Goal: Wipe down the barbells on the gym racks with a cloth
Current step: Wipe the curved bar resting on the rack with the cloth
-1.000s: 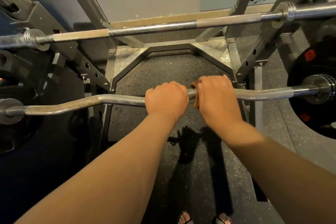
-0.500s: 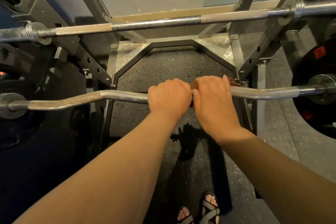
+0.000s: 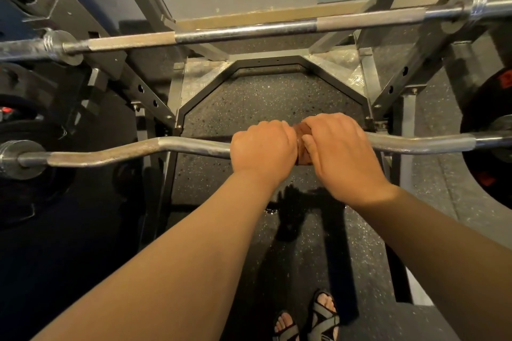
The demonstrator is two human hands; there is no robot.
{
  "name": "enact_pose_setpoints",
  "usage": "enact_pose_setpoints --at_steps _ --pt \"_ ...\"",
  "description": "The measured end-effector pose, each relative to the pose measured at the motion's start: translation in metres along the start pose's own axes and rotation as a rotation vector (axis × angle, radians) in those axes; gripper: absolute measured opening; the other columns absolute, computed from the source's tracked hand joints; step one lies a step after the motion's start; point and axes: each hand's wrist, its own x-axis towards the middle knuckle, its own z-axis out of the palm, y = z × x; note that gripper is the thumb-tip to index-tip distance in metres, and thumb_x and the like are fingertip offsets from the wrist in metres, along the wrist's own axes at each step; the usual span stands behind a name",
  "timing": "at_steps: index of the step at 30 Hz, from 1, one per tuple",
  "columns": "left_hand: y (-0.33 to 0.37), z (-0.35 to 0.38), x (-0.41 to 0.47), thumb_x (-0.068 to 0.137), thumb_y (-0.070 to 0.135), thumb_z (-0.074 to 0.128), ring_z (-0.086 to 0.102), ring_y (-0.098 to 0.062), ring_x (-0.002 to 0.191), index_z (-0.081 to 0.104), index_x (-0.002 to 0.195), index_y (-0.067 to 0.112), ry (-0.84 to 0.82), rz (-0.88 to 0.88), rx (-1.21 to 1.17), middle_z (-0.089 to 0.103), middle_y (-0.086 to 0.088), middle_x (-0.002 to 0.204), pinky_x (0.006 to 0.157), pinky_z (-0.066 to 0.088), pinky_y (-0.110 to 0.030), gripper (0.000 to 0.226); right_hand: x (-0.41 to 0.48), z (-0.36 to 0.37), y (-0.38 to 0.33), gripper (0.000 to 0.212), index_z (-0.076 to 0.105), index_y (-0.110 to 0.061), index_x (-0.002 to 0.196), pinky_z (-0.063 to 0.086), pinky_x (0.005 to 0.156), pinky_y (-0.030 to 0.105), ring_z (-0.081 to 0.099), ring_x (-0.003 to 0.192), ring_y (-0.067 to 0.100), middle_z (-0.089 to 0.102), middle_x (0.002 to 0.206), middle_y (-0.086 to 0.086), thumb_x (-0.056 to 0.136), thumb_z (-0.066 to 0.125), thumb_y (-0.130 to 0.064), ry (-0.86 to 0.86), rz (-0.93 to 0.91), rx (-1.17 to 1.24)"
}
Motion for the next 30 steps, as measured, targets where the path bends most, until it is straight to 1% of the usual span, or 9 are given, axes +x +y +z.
enact_pose_setpoints --at_steps 2,4,7,14,19,21,23,26,30 --pt "-0.007 0.001 -0.003 0.105 0.031 0.025 0.060 -0.027 0.082 0.060 0.094 0.017 0.019 -0.003 -0.132 0.065 -0.004 0.096 0.068 0.039 -0.039 0.039 0.001 0.001 -0.004 0.025 0.058 -0.016 0.118 0.035 0.100 0.039 0.049 0.105 0.025 0.059 0.111 0.002 0.107 0.039 -0.029 0.000 0.020 0.014" --pt "-0.018 0.002 -0.010 0.102 0.036 0.017 0.065 -0.026 0.105 0.067 0.096 0.014 0.049 0.040 -0.186 0.069 -0.005 0.101 0.093 0.045 -0.043 0.055 0.003 0.001 -0.006 0.029 0.058 -0.018 0.116 0.037 0.098 0.039 0.049 0.102 0.023 0.058 0.108 0.000 0.108 0.034 -0.032 -0.018 0.027 0.007" --pt "-0.053 0.005 -0.013 0.103 0.035 0.017 0.057 -0.021 0.128 0.071 0.104 0.015 0.026 -0.002 -0.045 0.072 -0.003 0.114 0.121 0.027 -0.047 0.058 0.004 -0.002 -0.003 0.027 0.058 -0.021 0.114 0.039 0.097 0.039 0.048 0.099 0.020 0.055 0.105 -0.005 0.108 0.034 -0.032 -0.018 0.030 0.036" --pt "-0.064 0.008 -0.005 0.102 0.031 0.032 0.057 -0.021 0.071 0.063 0.078 0.019 0.049 -0.139 -0.023 0.060 0.002 0.074 0.112 0.037 -0.044 0.041 0.008 0.004 -0.034 0.023 0.058 -0.024 0.111 0.024 0.120 0.042 0.048 0.107 0.017 0.051 0.103 -0.010 0.109 0.036 -0.029 -0.034 0.159 0.106" --pt "-0.066 0.007 -0.004 0.102 0.033 0.035 0.052 -0.020 0.064 0.059 0.072 0.021 0.041 -0.178 -0.003 0.050 0.006 0.066 0.086 0.042 -0.037 0.040 0.014 0.001 -0.057 0.028 0.053 -0.025 0.129 0.018 0.124 0.038 0.045 0.120 0.015 0.054 0.121 -0.008 0.107 0.036 -0.033 -0.211 -0.122 0.118" --pt "-0.065 0.005 -0.004 0.102 0.033 0.035 0.051 -0.019 0.062 0.056 0.071 0.022 0.021 -0.157 0.009 0.052 0.005 0.065 0.079 0.040 -0.036 0.040 0.013 -0.003 -0.044 0.024 0.057 -0.032 0.116 0.026 0.117 0.034 0.047 0.111 0.011 0.055 0.112 -0.013 0.106 0.036 -0.036 -0.191 -0.087 0.103" --pt "-0.066 0.004 -0.004 0.102 0.034 0.035 0.050 -0.019 0.061 0.057 0.072 0.022 0.020 -0.156 0.004 0.050 0.005 0.063 0.080 0.041 -0.036 0.040 0.007 -0.005 -0.026 0.024 0.058 -0.033 0.102 0.030 0.116 0.035 0.048 0.105 0.011 0.053 0.103 -0.014 0.107 0.035 -0.035 -0.108 0.052 0.094" --pt "-0.067 0.005 -0.004 0.103 0.034 0.034 0.046 -0.017 0.060 0.059 0.073 0.022 0.023 -0.173 -0.003 0.043 0.008 0.060 0.089 0.042 -0.038 0.041 0.006 0.002 -0.026 0.029 0.058 -0.021 0.114 0.024 0.122 0.045 0.049 0.113 0.020 0.053 0.107 -0.005 0.109 0.031 -0.032 -0.013 0.206 0.040" --pt "-0.065 0.006 -0.004 0.103 0.034 0.035 0.047 -0.018 0.062 0.060 0.072 0.022 0.033 -0.170 0.008 0.045 0.008 0.061 0.092 0.042 -0.039 0.041 0.009 0.015 -0.068 0.024 0.056 -0.024 0.121 0.013 0.127 0.044 0.046 0.118 0.016 0.051 0.112 -0.008 0.106 0.038 -0.031 -0.112 0.067 0.077"
